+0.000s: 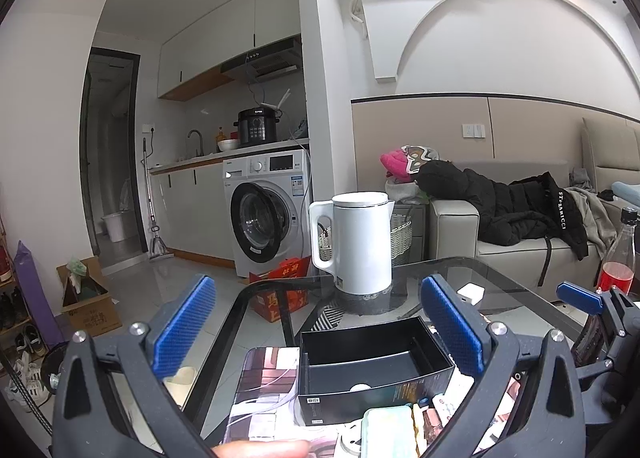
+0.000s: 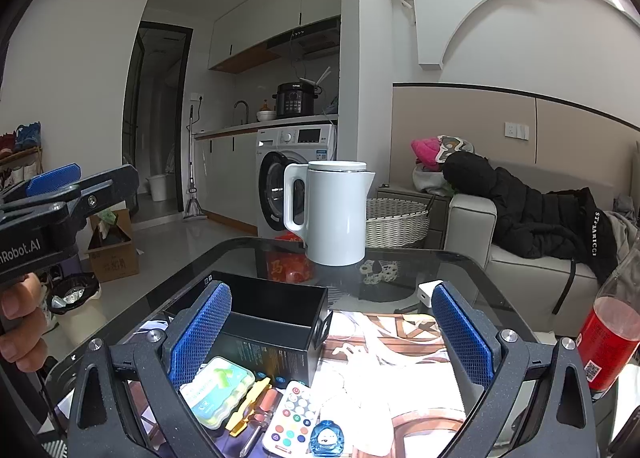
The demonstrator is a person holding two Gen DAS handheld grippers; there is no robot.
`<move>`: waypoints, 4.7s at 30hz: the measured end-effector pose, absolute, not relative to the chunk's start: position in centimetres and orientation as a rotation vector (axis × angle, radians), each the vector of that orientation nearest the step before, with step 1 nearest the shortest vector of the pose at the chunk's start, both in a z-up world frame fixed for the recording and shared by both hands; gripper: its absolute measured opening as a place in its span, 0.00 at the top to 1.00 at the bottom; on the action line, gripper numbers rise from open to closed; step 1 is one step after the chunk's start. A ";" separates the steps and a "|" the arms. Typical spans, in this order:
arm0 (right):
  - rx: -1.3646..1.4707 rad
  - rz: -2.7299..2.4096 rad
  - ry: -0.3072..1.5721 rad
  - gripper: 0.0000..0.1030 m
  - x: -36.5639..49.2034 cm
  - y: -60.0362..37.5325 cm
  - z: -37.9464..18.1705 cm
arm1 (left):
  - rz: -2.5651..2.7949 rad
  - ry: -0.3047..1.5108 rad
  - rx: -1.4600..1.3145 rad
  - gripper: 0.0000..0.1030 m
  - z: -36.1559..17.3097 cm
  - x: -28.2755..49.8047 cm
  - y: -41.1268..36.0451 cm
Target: Organize rigid objects
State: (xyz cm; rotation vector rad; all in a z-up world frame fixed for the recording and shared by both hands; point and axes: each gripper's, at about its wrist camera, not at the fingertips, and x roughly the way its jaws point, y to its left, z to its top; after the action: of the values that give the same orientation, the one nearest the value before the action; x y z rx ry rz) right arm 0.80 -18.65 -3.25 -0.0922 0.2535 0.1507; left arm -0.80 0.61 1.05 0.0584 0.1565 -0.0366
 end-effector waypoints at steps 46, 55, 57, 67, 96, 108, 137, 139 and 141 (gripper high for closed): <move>-0.117 0.163 0.236 0.01 0.7 -18.1 -3.5 | -0.056 0.136 0.054 0.00 1.1 -0.9 0.7; -0.121 0.167 0.238 0.01 0.6 -17.9 -3.6 | -0.058 0.130 0.050 0.00 1.2 -0.9 0.9; -0.123 0.168 0.237 0.01 0.5 -17.9 -3.6 | -0.058 0.125 0.046 0.00 1.2 -1.0 1.0; -0.127 0.165 0.225 0.01 0.7 -17.9 -3.4 | -0.062 0.132 0.055 0.00 1.2 -1.2 0.8; -0.168 0.171 0.747 0.01 8.4 -20.0 -9.7 | -0.090 0.727 0.121 0.00 -6.1 6.1 -1.3; -0.204 0.187 0.916 0.07 6.2 -20.9 -11.5 | -0.156 0.907 0.167 0.02 -9.0 7.0 -4.0; -0.243 0.332 1.056 0.75 3.7 -20.6 -14.5 | -0.197 1.048 0.160 0.49 -11.7 7.3 -4.7; -0.232 0.333 1.030 0.75 3.5 -20.6 -13.8 | -0.192 1.003 0.173 0.49 -10.7 6.7 -4.6; -0.220 0.340 0.988 0.75 3.3 -20.4 -12.8 | -0.180 0.943 0.170 0.49 -9.4 5.9 -4.1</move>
State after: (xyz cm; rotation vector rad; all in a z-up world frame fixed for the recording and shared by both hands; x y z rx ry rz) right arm 3.34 -20.40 -12.79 -0.2204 0.9884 0.3404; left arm 5.94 -4.15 -9.37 0.1702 0.9426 -0.1797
